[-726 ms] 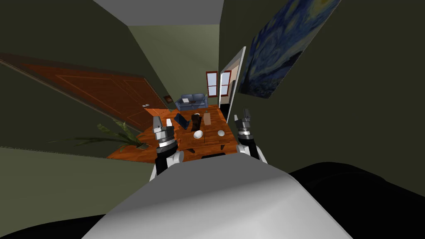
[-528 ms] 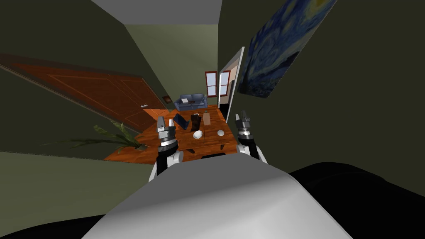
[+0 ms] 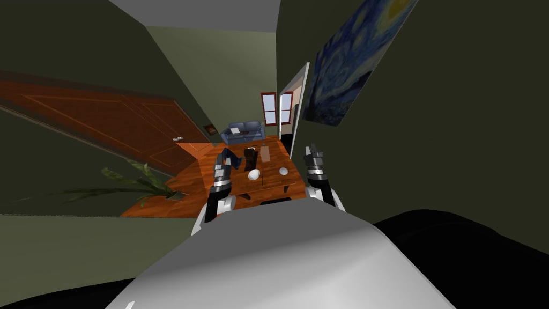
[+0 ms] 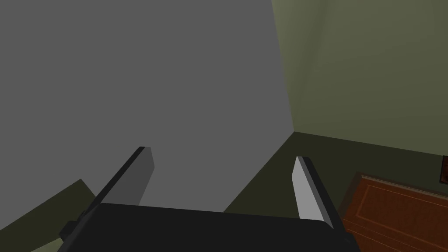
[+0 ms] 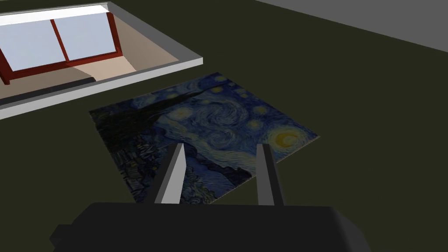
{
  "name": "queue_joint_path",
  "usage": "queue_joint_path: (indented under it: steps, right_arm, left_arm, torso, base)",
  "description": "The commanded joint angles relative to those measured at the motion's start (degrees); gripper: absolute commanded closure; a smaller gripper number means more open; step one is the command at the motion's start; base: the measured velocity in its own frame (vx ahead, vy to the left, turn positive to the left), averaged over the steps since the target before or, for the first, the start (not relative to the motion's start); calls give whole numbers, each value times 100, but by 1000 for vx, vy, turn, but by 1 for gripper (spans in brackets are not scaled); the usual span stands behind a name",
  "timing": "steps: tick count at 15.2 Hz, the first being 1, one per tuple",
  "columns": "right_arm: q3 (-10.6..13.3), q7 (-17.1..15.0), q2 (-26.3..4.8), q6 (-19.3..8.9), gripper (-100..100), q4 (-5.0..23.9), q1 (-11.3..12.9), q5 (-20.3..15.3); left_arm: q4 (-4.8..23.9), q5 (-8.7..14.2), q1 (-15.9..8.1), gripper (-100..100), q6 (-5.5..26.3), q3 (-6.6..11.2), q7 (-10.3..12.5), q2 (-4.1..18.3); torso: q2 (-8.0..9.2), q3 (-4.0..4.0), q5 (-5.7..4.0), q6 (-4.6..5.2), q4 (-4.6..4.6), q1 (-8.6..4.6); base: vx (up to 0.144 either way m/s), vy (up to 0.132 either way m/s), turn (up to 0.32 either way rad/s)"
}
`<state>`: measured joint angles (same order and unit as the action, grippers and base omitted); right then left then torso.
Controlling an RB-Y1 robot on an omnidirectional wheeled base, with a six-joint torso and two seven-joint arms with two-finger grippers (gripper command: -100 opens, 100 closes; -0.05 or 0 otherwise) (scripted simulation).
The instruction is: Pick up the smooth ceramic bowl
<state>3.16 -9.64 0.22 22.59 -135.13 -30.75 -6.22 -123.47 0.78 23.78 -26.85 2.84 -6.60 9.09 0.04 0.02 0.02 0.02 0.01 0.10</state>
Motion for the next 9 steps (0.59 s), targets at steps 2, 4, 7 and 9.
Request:
queue_joint_path:
  steps: [2,4,7,9]
  right_arm:
    - [0,0,0,0,0,0,0,0]
    - [0,0,0,0,0,0,0,0]
    - [0,0,0,0,0,0,0,0]
    - [0,0,0,0,0,0,0,0]
  left_arm:
    - [365,40,-166,-100,179,70,98,168]
    - [623,65,-257,-100,283,108,168,270]
    - [920,91,-356,-100,395,148,243,367]
    - [1221,120,-460,-100,514,191,322,457]
  torso:
    - [0,0,0,1,0,1]
    - [0,0,0,1,0,1]
    - [2,1,1,0,0,2]
    - [1,1,0,0,0,0]
  base:
    - [-16,18,-117]
    - [-20,18,-117]
    - [-20,19,-104]
    - [-17,14,-105]
